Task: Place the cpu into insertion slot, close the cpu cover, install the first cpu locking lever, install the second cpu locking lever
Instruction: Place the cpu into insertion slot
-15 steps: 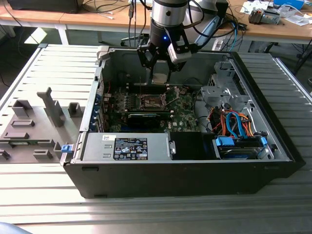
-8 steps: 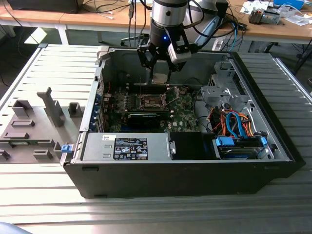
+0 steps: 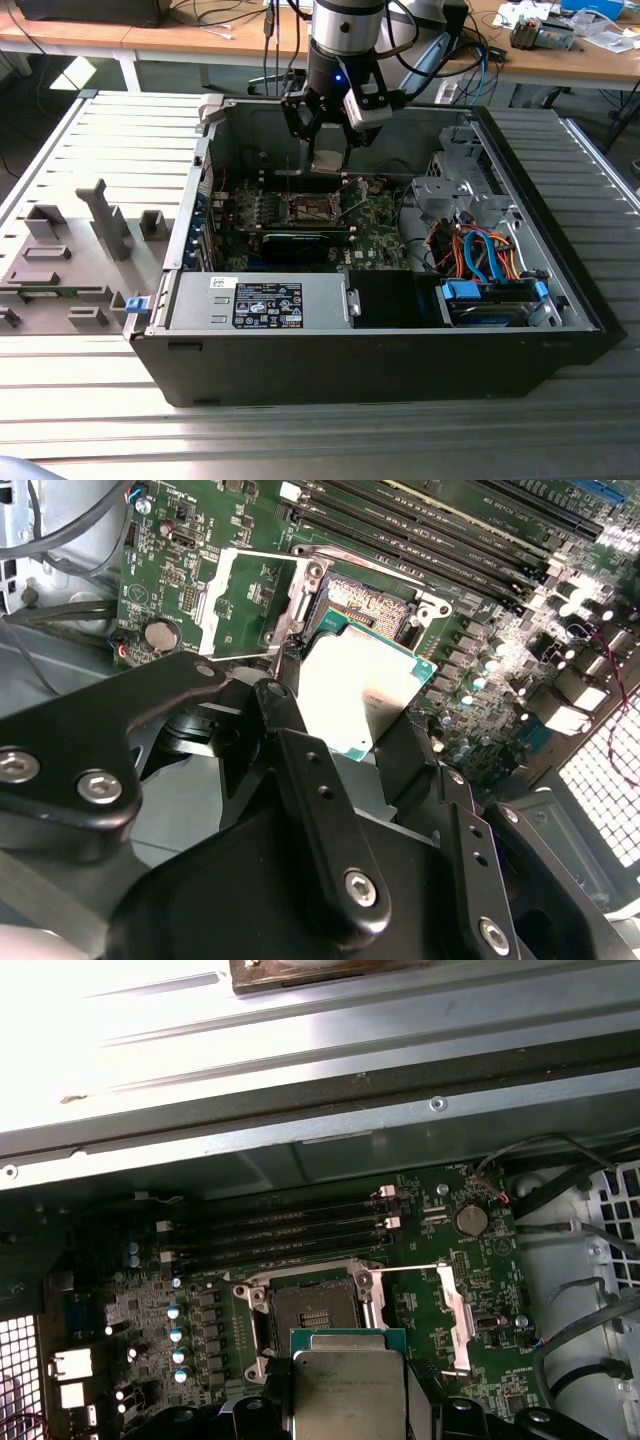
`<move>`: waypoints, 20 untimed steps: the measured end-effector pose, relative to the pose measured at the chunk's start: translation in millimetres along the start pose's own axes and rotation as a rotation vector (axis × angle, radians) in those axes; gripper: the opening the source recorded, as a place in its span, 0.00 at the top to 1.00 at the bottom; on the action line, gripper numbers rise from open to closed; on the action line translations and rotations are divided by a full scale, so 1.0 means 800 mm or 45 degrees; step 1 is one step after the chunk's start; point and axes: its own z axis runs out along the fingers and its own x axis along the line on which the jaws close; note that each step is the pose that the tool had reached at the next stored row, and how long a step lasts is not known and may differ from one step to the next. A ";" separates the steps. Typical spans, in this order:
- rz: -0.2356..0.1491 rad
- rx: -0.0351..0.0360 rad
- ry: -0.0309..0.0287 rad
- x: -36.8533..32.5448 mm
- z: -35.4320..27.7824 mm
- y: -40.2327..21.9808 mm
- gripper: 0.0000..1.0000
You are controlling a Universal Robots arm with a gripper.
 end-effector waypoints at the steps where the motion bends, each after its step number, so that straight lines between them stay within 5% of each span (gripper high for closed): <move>1: 0.001 0.0000 -0.0001 0.0000 0.0000 0.0000 0.46; 20: 0.015 -0.0003 -0.0010 0.0000 0.0004 0.0000 0.46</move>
